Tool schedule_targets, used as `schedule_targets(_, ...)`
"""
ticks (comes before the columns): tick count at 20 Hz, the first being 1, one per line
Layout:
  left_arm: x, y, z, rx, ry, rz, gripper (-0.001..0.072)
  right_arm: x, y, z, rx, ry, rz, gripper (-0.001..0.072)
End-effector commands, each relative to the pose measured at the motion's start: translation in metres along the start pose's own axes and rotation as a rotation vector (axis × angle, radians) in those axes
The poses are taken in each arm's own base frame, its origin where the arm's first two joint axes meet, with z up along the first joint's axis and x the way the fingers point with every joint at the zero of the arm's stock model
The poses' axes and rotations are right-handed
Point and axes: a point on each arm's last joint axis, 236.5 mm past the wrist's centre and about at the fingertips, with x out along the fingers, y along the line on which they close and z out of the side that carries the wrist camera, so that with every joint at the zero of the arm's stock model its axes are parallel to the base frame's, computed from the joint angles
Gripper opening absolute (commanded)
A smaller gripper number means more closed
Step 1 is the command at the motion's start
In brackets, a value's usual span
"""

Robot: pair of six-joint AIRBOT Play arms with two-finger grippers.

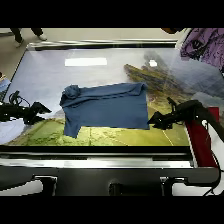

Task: Fold the clothes and pants, and hang the long-sleeved shirts on hangers.

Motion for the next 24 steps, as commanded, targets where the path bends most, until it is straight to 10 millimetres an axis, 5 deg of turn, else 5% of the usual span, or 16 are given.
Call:
schedule_targets(1, 0.008, -0.01, -0.007, 0.034, 0.022, 0.0, 0.0629, 0.025, 0.002, -0.005, -0.016, 0.006, -0.009, 0.0476)
schedule_targets(2, 0.009, -0.012, -0.009, 0.041, 0.028, 0.0, 0.0629, 0.033, 0.007, -0.005, -0.034, 0.009, -0.017, 0.0442)
schedule_targets(4, 0.014, -0.015, -0.012, 0.048, 0.042, 0.001, 0.0629, 0.041, 0.018, -0.003, -0.055, -0.007, -0.016, 0.0069)
schedule_targets(5, 0.019, -0.015, -0.016, 0.056, 0.059, 0.002, 0.0629, 0.042, 0.021, -0.002, -0.051, -0.011, -0.005, 0.003)
schedule_targets(15, 0.113, -0.041, -0.048, 0.102, 0.22, -0.086, 0.0588, 0.004, 0.056, -0.001, -0.13, -0.095, 0.021, 0.0031)
schedule_targets(16, 0.12, -0.04, -0.053, 0.103, 0.239, -0.079, 0.0473, -0.001, 0.059, 0.0, -0.128, -0.107, 0.022, 0.0031)
schedule_targets(17, 0.123, -0.039, -0.055, 0.098, 0.252, -0.079, 0.0157, -0.005, 0.063, 0.0, -0.133, -0.12, 0.025, 0.0031)
schedule_targets(18, 0.123, -0.042, -0.054, 0.088, 0.25, -0.094, 0.002, -0.011, 0.068, 0.001, -0.137, -0.137, 0.029, 0.0031)
schedule_targets(21, 0.089, -0.074, -0.025, 0.154, 0.163, -0.149, 0.0017, -0.052, 0.103, 0.019, -0.232, -0.257, 0.045, 0.003)
schedule_targets(24, -0.006, -0.147, 0.032, 0.356, -0.089, -0.195, 0.0016, -0.138, 0.176, 0.05, -0.376, -0.472, 0.077, 0.003)
